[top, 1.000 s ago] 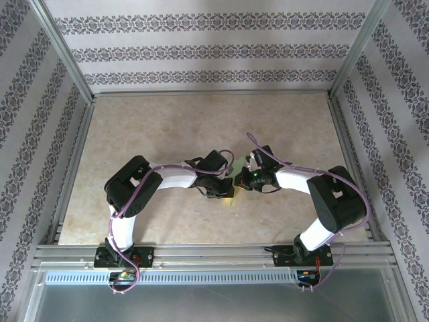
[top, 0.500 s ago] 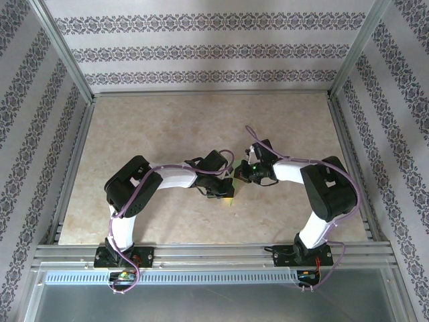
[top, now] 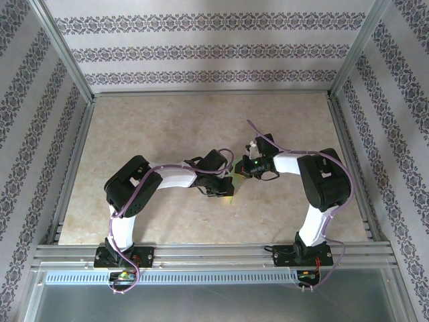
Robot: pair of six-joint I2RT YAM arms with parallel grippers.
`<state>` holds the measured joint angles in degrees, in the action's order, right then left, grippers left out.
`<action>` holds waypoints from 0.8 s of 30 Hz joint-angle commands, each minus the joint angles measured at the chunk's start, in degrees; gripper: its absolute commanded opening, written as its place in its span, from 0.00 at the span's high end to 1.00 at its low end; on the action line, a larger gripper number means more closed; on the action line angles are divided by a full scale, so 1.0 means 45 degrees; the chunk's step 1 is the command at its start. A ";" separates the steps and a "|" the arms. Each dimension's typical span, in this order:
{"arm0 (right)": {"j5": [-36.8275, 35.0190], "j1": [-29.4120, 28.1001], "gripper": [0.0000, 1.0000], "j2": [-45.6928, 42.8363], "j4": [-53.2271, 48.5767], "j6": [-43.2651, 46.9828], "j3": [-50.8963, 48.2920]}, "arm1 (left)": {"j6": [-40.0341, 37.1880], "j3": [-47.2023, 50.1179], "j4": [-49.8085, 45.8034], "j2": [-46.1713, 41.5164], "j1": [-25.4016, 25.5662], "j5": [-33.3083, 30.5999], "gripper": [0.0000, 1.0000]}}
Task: Fold a paper plane with a square sheet of paper (fold left side to right side)
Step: Fold the wing for the fifth time at the center of the table.
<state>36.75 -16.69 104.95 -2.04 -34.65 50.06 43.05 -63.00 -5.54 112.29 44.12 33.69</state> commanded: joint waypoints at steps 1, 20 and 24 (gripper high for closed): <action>-0.1038 0.0436 1.00 0.0495 0.0210 0.0551 0.0594 | -0.0150 0.0639 -0.1308 0.0281 0.0001 -0.0455 1.00; -0.0783 0.0812 1.00 0.1027 -0.0052 0.0871 0.1664 | -0.0132 0.0527 -0.1308 0.0337 0.0000 -0.0392 1.00; -0.0784 0.1064 1.00 0.1442 -0.0087 0.0888 0.2163 | -0.0135 0.0522 -0.1313 0.0303 0.0001 -0.0373 1.00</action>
<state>34.87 -12.47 109.60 -2.96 -32.29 57.82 43.05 -62.85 -5.10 112.25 44.12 33.63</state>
